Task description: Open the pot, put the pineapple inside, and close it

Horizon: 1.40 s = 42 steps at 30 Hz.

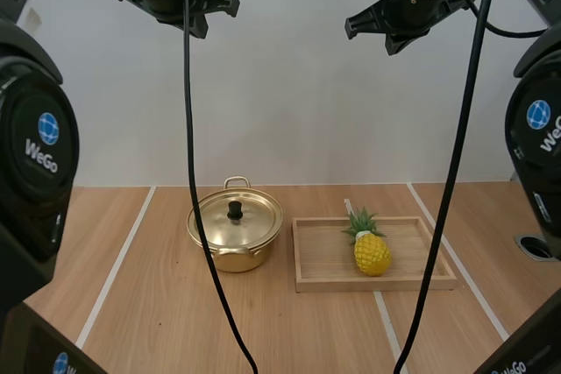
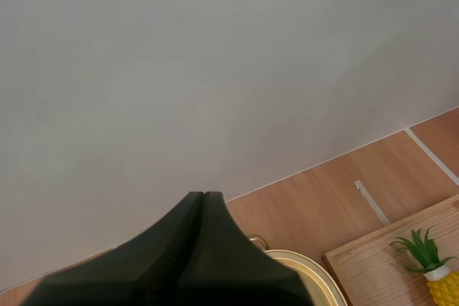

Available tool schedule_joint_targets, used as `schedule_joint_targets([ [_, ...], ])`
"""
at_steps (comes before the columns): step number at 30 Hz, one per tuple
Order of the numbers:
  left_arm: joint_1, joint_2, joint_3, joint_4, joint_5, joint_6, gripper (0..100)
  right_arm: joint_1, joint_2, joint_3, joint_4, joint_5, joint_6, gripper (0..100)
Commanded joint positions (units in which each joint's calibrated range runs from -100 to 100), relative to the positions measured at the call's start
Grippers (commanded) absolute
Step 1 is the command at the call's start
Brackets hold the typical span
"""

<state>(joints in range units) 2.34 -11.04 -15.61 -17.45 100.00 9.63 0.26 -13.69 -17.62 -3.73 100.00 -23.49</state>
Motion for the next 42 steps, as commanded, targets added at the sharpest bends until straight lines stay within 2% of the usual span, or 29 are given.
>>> schedule_joint_targets([
  [1, -0.01, -0.3, 0.2, -1.4, 0.0, 0.3, 0, -0.1, -0.6, 0.1, 1.2, 0.0, 0.0, 0],
  [5, -0.72, -0.3, 0.2, -1.5, 0.0, 3.2, 0, -0.1, -0.6, 0.1, 0.1, 0.0, 0.0, 0],
  [7, -1.61, -0.3, 0.2, -0.1, 0.0, 3.7, 6, -0.1, -0.6, 0.1, -0.1, 0.0, 0.0, 0],
  [8, -2.06, -0.3, 0.2, 0.5, 0.0, 3.7, 15, -0.1, -0.6, 0.1, -0.1, 0.0, 0.0, 0],
  [10, -2.58, -0.3, 0.2, 0.6, 0.0, 3.7, 40, -0.1, -0.6, 0.1, -0.1, 0.0, 0.0, 0],
  [12, -2.85, -0.3, 0.2, 0.5, 0.0, 3.7, 85, -0.1, -0.6, 0.1, -0.1, 0.0, 0.0, 0],
  [13, -2.85, -0.3, 0.2, 0.3, 0.0, 3.7, 100, -0.1, -0.6, 0.1, -0.1, 0.0, 0.0, 0],
  [19, -2.85, -0.3, 2.3, 0.6, 0.0, 4.7, 100, -0.1, -0.6, 0.1, -0.1, 0.0, -0.3, 0],
  [32, -2.85, 0.5, 17.0, -2.0, 0.0, 7.9, 100, -0.1, -0.6, 0.1, -0.5, 0.0, -0.4, 0],
  [42, -2.85, 9.2, 19.5, -1.8, 0.0, 8.7, 100, -0.1, -0.6, 0.1, -0.5, 0.0, -1.4, 0],
])
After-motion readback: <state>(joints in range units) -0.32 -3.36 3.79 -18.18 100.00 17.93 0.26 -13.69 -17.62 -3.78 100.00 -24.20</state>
